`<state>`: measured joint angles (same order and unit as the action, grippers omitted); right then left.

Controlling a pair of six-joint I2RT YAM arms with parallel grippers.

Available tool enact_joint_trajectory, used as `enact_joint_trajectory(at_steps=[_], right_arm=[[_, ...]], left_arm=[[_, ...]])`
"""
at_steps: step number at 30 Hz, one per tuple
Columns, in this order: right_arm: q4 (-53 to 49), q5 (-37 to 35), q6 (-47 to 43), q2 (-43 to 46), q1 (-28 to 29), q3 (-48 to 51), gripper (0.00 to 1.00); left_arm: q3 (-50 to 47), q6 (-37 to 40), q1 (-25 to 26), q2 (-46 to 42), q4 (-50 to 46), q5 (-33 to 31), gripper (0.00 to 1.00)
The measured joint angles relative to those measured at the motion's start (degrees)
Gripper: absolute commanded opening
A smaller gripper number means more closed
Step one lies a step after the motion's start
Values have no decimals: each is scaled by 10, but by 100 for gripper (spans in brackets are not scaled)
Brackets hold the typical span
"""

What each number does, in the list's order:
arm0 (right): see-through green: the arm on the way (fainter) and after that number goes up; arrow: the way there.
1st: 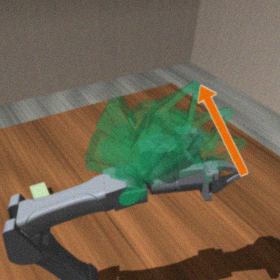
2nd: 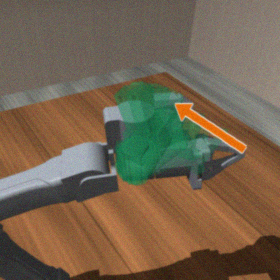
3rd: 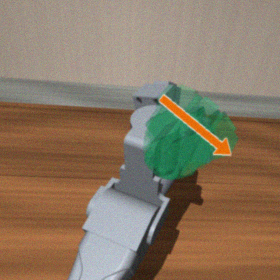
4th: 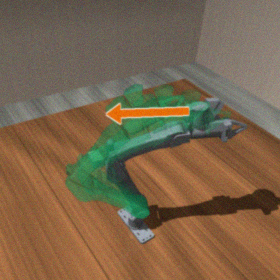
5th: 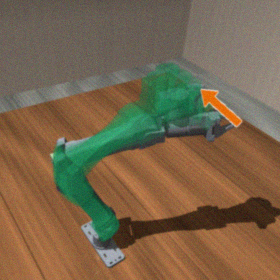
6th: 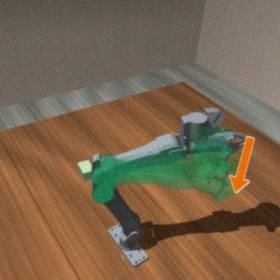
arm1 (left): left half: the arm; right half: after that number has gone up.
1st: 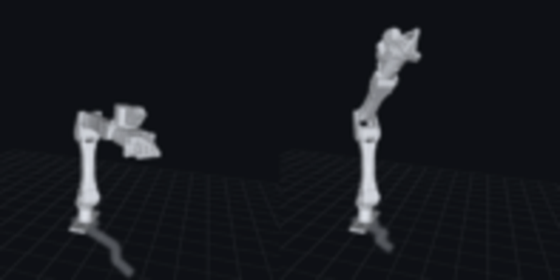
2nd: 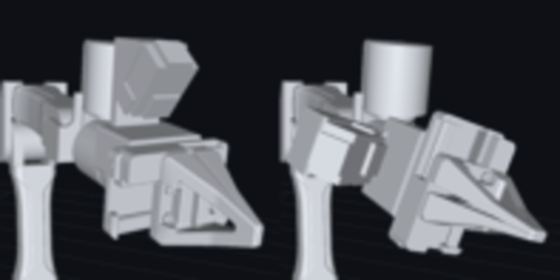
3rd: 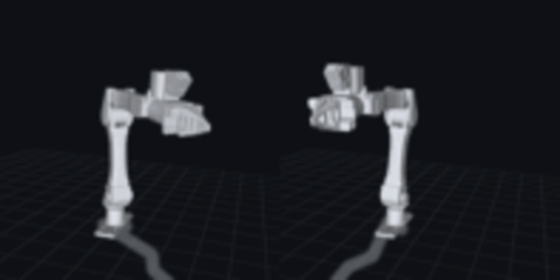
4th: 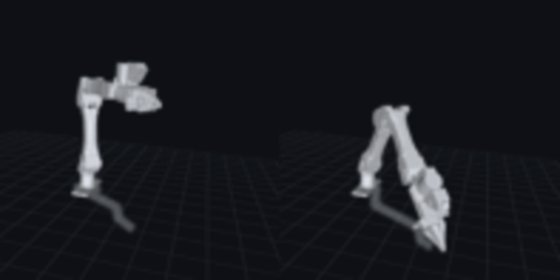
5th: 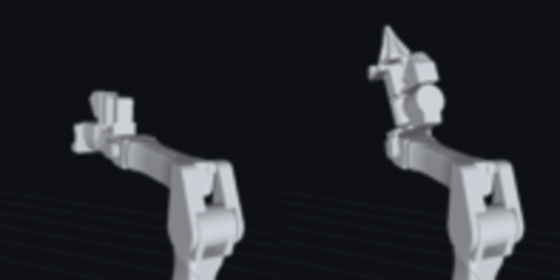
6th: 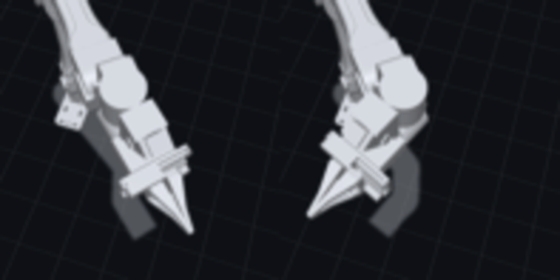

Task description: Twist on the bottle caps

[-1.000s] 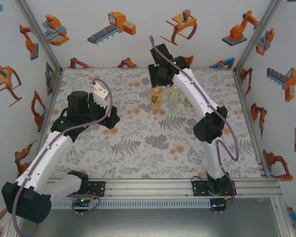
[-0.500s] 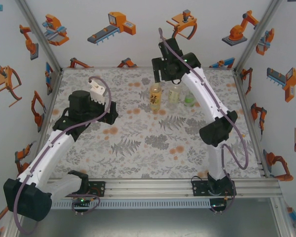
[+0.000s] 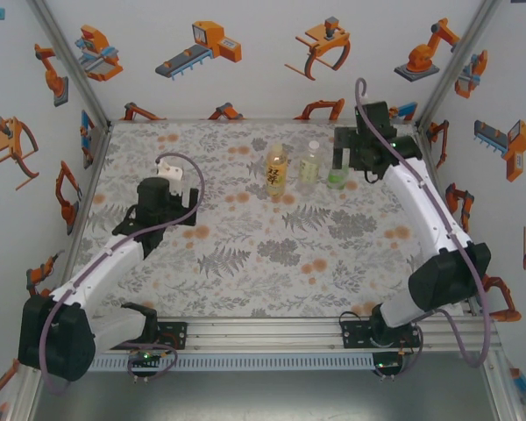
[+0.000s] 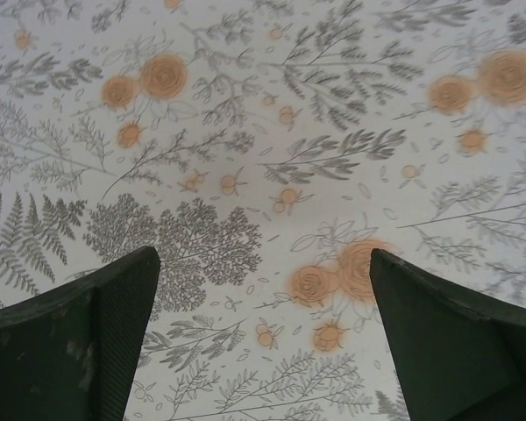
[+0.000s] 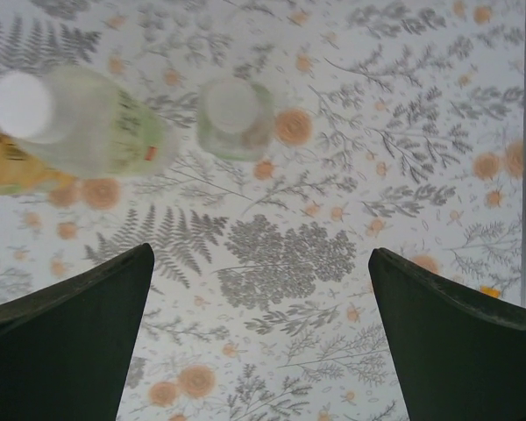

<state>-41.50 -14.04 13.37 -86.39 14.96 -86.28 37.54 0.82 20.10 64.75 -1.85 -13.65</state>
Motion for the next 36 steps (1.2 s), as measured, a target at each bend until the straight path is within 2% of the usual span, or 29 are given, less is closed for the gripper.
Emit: enact_joint_trajectory(at_steps=[8,10,16,18,21,26,30,36], right_arm=[[191,14,-12,93,-110,307,99],[264,20,-18,109,-138,385,99],[492,43,-63,112,-165,560,99],[554,53,-73,100,-168,589,99],[638,75,-80,81,-180,612,99],[729,145,-83,56,-202,612,99],[843,195,-87,-6,-204,629,99],[882,207,-87,-25,-205,650,99]], left_arm=[[-96,4,-15,45,118,-63,97],[-124,12,-23,68,179,-66,97],[-143,53,-39,154,322,-59,97],[-142,64,-47,179,365,-51,97],[-132,66,-66,200,381,-37,97],[-131,52,-122,195,400,24,97],[-132,33,-160,195,412,76,97],[-147,16,-183,225,478,134,97]])
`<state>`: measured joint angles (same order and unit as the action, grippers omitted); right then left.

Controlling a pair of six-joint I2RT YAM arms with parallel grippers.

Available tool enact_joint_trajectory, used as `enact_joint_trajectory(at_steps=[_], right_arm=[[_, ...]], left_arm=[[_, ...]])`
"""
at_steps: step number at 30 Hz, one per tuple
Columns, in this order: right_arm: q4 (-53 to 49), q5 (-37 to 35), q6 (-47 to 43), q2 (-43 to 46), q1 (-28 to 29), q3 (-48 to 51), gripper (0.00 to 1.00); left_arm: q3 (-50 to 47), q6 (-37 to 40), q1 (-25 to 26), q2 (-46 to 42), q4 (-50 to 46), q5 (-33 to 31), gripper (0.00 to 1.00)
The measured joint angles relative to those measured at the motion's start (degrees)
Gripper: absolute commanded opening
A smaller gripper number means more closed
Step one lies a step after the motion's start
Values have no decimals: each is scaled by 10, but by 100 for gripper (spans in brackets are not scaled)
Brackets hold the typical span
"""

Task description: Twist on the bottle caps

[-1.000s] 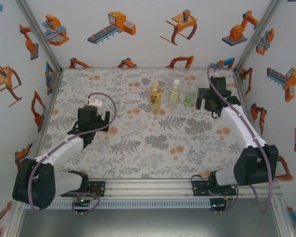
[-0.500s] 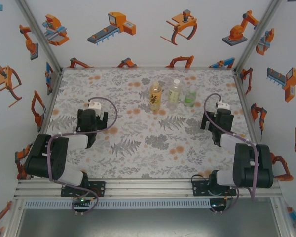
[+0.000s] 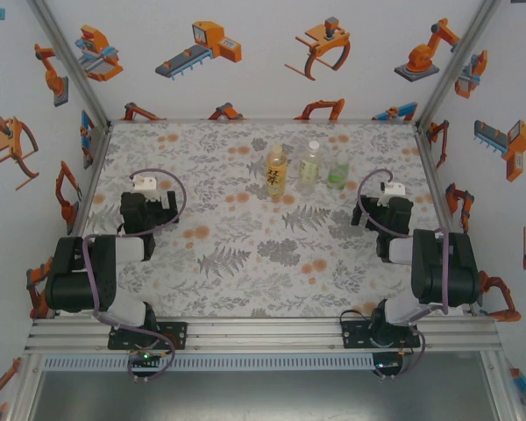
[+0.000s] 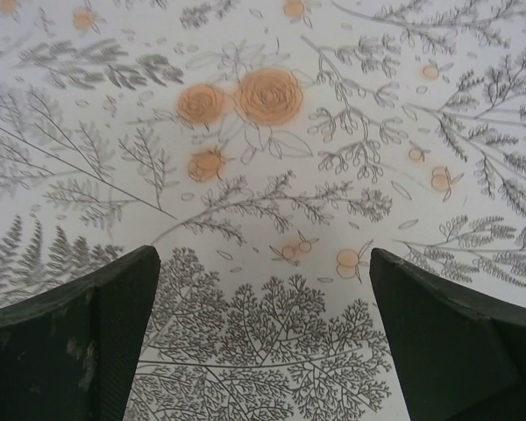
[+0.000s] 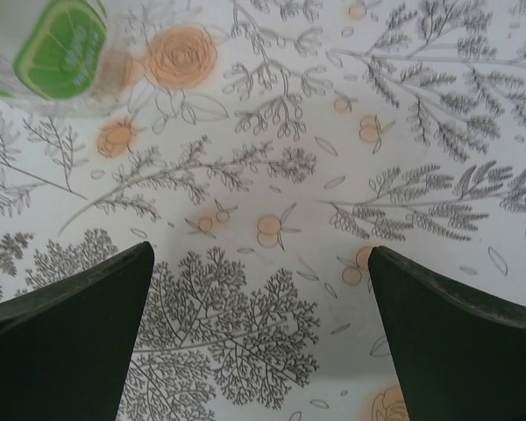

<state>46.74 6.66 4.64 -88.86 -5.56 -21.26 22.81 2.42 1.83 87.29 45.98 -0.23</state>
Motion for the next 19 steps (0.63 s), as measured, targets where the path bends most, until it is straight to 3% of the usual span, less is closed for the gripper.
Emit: enact_joint_trajectory(at_steps=[9,19], right_arm=[[49,-35,16,0,-1,16,99],[36,-18,10,0,1,7,99]], left_arm=[[-7,-17,-3,9,12,-3,97],[-7,-21,0,9,12,-19,97]])
